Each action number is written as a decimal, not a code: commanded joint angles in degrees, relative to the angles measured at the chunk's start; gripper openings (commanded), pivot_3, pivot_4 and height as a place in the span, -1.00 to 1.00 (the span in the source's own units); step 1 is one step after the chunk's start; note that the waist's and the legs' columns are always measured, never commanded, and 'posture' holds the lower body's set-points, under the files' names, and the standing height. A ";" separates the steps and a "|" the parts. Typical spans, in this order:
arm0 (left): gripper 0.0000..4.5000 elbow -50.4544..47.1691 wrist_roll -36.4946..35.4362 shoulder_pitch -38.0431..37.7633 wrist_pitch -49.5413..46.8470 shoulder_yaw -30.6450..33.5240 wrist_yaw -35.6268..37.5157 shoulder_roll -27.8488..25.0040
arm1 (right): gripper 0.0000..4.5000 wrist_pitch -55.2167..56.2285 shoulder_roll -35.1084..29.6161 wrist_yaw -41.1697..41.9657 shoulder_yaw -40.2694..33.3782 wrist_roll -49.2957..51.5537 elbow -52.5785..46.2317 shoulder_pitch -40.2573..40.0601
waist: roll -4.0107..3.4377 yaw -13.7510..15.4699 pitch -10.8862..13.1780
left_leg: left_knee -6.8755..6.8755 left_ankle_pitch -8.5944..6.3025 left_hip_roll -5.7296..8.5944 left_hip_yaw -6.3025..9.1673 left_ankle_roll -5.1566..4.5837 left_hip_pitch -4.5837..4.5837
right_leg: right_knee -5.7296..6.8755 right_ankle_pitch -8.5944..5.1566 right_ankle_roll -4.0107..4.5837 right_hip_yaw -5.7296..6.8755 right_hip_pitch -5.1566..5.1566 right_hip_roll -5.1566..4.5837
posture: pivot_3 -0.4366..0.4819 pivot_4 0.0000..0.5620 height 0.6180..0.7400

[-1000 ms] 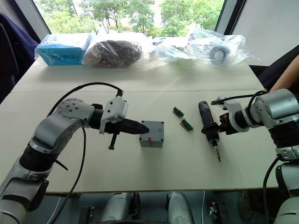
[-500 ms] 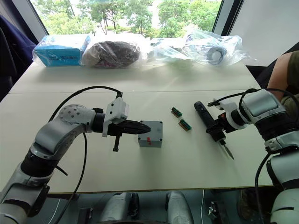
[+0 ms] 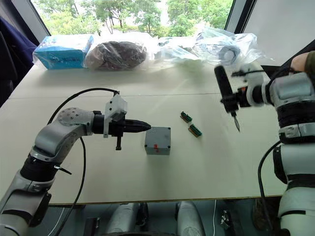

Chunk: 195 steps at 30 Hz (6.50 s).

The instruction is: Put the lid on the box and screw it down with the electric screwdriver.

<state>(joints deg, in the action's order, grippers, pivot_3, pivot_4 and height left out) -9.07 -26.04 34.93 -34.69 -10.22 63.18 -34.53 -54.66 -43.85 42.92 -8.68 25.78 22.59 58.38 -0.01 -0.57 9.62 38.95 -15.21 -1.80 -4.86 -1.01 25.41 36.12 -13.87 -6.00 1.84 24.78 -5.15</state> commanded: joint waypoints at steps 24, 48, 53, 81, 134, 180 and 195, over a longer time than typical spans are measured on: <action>-1.00 11.95 14.08 4.74 10.76 -11.20 3.36 4.92 | -0.21 17.67 25.35 -16.83 1.69 13.38 -51.14 -36.43 | 0.03 1.23 -0.03 | 0.20 -0.02 0.08 0.18 -0.07 -0.10 | 0.03 0.17 0.19 0.16 -0.25 -0.01 | -0.05 -0.47 1.00; -1.00 10.79 14.22 3.45 10.24 -11.20 3.42 5.61 | -0.21 24.64 24.14 -16.03 2.69 8.62 -45.72 -40.47 | 0.03 1.23 -0.04 | 0.20 -0.02 0.04 0.26 -0.06 -0.16 | 0.05 0.17 0.18 0.14 -0.29 0.03 | -0.05 -0.47 1.00; -1.00 10.80 14.25 3.35 10.25 -11.19 3.30 5.66 | -0.21 25.87 24.56 -16.39 2.90 7.48 -44.94 -40.55 | 0.04 1.22 -0.06 | 0.21 -0.02 0.04 0.25 -0.06 -0.19 | 0.05 0.17 0.18 0.14 -0.31 0.03 | -0.05 -0.47 1.00; -1.00 12.05 14.77 1.94 9.97 -11.54 2.68 6.08 | -0.21 26.04 25.38 -17.73 11.49 -0.98 -41.29 -46.20 | 0.37 0.99 -0.43 | 0.07 -0.11 -0.06 0.27 -0.19 -1.24 | -0.02 -0.05 0.47 0.12 -1.29 0.08 | -0.05 -0.47 1.00; -1.00 14.26 17.81 -0.43 12.38 -12.75 2.32 6.38 | -0.21 15.74 21.87 -20.52 -1.02 16.24 -51.12 -30.32 | 0.46 0.12 -1.45 | -0.87 -0.24 -0.02 0.19 -0.33 -1.76 | -0.21 -0.49 1.15 0.14 -1.37 -0.65 | -0.05 -0.47 1.00; -1.00 -4.71 5.72 4.36 -0.67 -10.29 6.66 -0.76 | -0.21 -37.83 -10.89 -39.19 -4.23 35.79 -15.63 -26.95 | 0.38 0.00 -0.28 | -0.69 -0.13 0.24 0.15 -0.27 -0.42 | -0.12 -0.34 0.49 0.08 -0.22 -0.31 | -0.05 -0.47 1.00; -1.00 -2.10 3.42 4.21 -0.21 -4.54 5.82 -2.23 | 1.00 -36.36 -11.88 -25.27 -1.20 23.71 -15.99 -20.22 | 0.38 0.04 -0.28 | -0.62 -0.12 0.24 0.16 -0.26 -0.42 | -0.07 -0.33 0.48 0.09 -0.24 -0.31 | -0.05 -0.47 1.00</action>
<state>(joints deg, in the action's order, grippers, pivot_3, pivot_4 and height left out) -11.03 -21.06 38.37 -34.63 -17.67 69.54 -36.83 -91.85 -54.02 16.05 -8.21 50.16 8.89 36.26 0.38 -0.52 9.34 38.33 -15.33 -1.57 -4.70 -1.27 24.99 36.05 -14.21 -5.52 1.92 24.55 -5.46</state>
